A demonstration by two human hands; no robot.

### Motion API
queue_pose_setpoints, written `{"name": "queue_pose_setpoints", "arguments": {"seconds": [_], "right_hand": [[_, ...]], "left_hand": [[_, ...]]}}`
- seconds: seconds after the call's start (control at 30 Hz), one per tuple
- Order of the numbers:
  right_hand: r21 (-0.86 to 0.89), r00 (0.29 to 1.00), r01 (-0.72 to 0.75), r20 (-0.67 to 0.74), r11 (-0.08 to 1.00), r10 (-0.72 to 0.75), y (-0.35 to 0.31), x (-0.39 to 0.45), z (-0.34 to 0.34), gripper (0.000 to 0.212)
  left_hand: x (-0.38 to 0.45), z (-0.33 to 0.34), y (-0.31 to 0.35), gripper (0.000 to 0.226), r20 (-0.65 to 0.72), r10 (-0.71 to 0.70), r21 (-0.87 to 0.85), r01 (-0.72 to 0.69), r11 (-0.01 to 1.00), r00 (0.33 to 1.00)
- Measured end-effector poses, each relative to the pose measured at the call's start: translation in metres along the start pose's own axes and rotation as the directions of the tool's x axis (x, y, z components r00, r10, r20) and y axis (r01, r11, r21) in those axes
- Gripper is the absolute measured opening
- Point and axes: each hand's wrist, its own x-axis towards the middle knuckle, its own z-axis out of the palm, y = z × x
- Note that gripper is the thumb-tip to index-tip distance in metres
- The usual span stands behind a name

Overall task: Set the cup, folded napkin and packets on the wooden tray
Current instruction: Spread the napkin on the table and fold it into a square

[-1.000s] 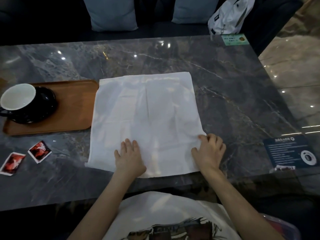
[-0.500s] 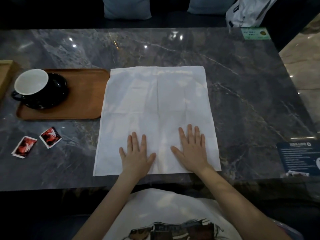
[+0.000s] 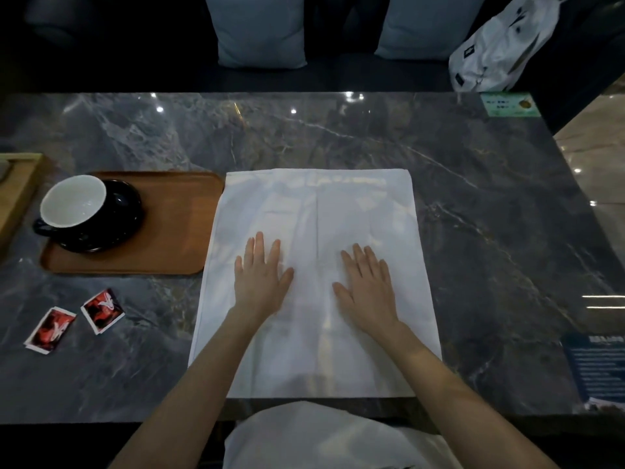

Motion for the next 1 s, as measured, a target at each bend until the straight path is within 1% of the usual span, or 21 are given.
{"name": "queue_pose_setpoints", "arguments": {"seconds": [0.1,0.2,0.27,0.33,0.37,0.43,0.5,0.57,0.6,0.67,0.73,0.8,0.87,0.93,1.0], "right_hand": [[-0.034,0.998,0.006,0.063,0.999,-0.004,-0.004,0.028,0.001,0.078],[-0.048,0.993,-0.030,0.116,0.998,0.035,0.003,0.049,0.003,0.077],[-0.072,0.991,-0.038,0.124,0.997,0.047,0.011,0.057,0.004,0.081],[-0.084,0.993,-0.044,0.109,0.995,0.053,0.019,0.061,0.004,0.083],[-0.076,0.994,-0.046,0.095,0.996,0.053,0.022,0.062,0.003,0.082],[-0.051,0.997,-0.062,0.037,0.997,0.063,0.023,0.065,-0.002,0.078],[-0.036,0.993,-0.068,-0.096,0.997,0.064,0.019,0.074,-0.012,0.065],[0.001,0.972,-0.063,-0.229,0.998,0.061,0.015,0.092,-0.022,0.051],[0.028,0.970,-0.053,-0.237,0.998,0.059,0.013,0.104,-0.028,0.049],[0.038,0.976,-0.011,-0.216,0.999,0.019,0.009,0.132,-0.041,0.047],[0.010,0.983,0.049,-0.176,0.999,-0.046,0.007,0.164,-0.051,0.040],[-0.030,0.986,0.086,-0.143,0.996,-0.090,0.005,0.192,-0.059,0.043],[-0.094,0.992,0.079,-0.086,0.992,-0.088,0.004,0.215,-0.063,0.046],[-0.145,0.998,0.050,-0.024,0.988,-0.054,0.004,0.229,-0.063,0.047],[-0.181,0.999,0.034,-0.001,0.983,-0.034,0.003,0.236,-0.062,0.047]], "left_hand": [[0.019,0.006,-0.012,0.070,-0.009,0.017,0.070,-0.016,0.997,1.000],[0.035,0.011,-0.016,0.081,-0.007,0.086,0.096,-0.085,0.992,0.996],[0.044,0.016,-0.015,0.084,0.035,0.112,0.090,-0.114,0.989,0.993],[0.052,0.022,-0.011,0.091,0.047,0.110,0.054,-0.112,0.992,0.993],[0.056,0.024,-0.009,0.091,0.044,0.108,0.047,-0.110,0.993,0.993],[0.062,0.026,-0.005,0.083,0.046,0.115,0.057,-0.118,0.991,0.992],[0.067,0.024,-0.003,0.080,0.042,0.116,0.065,-0.118,0.991,0.992],[0.069,0.024,-0.002,0.080,0.019,0.112,0.071,-0.113,0.991,0.994],[0.069,0.025,-0.002,0.080,0.006,0.109,0.074,-0.109,0.991,0.994],[0.069,0.028,-0.003,0.076,-0.022,0.105,0.082,-0.103,0.991,0.994],[0.070,0.029,-0.004,0.071,-0.040,0.095,0.077,-0.092,0.993,0.995],[0.071,0.029,-0.004,0.067,-0.043,0.088,0.085,-0.085,0.993,0.995],[0.071,0.030,-0.005,0.065,-0.052,0.093,0.093,-0.088,0.992,0.994],[0.071,0.032,-0.005,0.065,-0.066,0.094,0.101,-0.087,0.991,0.993],[0.072,0.032,-0.005,0.065,-0.078,0.097,0.108,-0.089,0.990,0.992]]}}
